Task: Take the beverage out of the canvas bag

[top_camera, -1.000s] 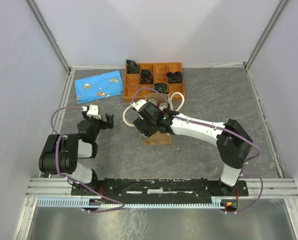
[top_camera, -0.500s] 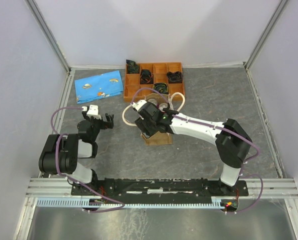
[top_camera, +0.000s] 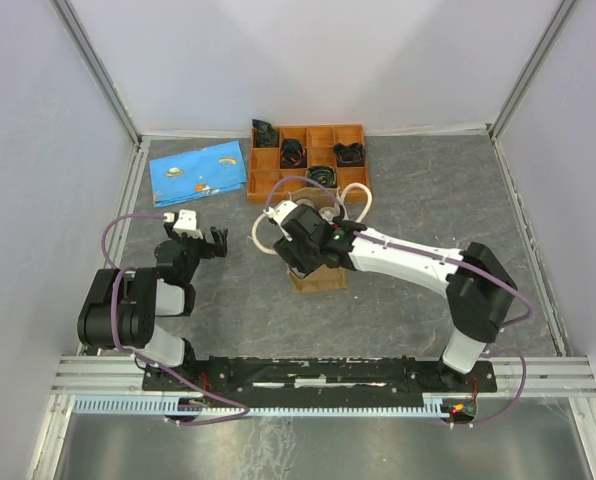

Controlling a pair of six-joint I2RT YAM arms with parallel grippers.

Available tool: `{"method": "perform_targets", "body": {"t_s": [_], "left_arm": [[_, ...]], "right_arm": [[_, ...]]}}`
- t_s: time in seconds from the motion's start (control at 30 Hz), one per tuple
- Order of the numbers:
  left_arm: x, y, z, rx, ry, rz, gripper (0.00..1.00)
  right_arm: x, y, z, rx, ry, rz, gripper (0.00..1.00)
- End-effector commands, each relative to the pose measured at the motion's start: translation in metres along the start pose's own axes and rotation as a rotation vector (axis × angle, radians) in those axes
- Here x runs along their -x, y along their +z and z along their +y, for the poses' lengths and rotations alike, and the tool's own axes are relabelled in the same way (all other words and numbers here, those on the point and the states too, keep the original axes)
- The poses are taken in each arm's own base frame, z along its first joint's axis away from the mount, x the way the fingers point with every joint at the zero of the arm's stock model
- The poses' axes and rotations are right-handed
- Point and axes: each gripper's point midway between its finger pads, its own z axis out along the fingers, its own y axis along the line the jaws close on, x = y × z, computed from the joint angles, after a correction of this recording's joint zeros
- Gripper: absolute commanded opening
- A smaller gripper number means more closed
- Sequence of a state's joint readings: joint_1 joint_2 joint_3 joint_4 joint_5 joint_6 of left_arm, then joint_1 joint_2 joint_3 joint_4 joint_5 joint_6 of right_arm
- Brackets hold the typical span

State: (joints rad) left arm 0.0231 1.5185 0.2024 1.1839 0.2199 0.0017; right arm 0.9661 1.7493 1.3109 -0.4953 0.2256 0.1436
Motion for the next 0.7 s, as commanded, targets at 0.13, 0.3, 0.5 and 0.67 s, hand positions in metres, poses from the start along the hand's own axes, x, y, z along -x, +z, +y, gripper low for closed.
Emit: {"method": "perform_targets", "body": {"t_s": [0.13,0.3,0.5,0.67], "left_arm": [[0.014,0.001,0.002,-0.006,0.061,-0.055,0.99],[0.014,0.001,0.002,-0.006,0.060,-0.056,0.99],[0.014,0.001,0.002,-0.005,0.061,-0.056,0.99],[0.014,0.001,0.002,-0.006,0.060,-0.056,0.99]], "right_arm": [[0.079,-0.102,-0.047,-0.153,-0.001,-0.350,0.00],[0.097,-0.149,-0.079,-0.282,0.047,-0.482,0.00],[0.093,-0.198,-0.143,-0.520,0.167,-0.545,0.00],[0.069,-0.226,-0.203,-0.658,0.331,-0.571,0.00]]}}
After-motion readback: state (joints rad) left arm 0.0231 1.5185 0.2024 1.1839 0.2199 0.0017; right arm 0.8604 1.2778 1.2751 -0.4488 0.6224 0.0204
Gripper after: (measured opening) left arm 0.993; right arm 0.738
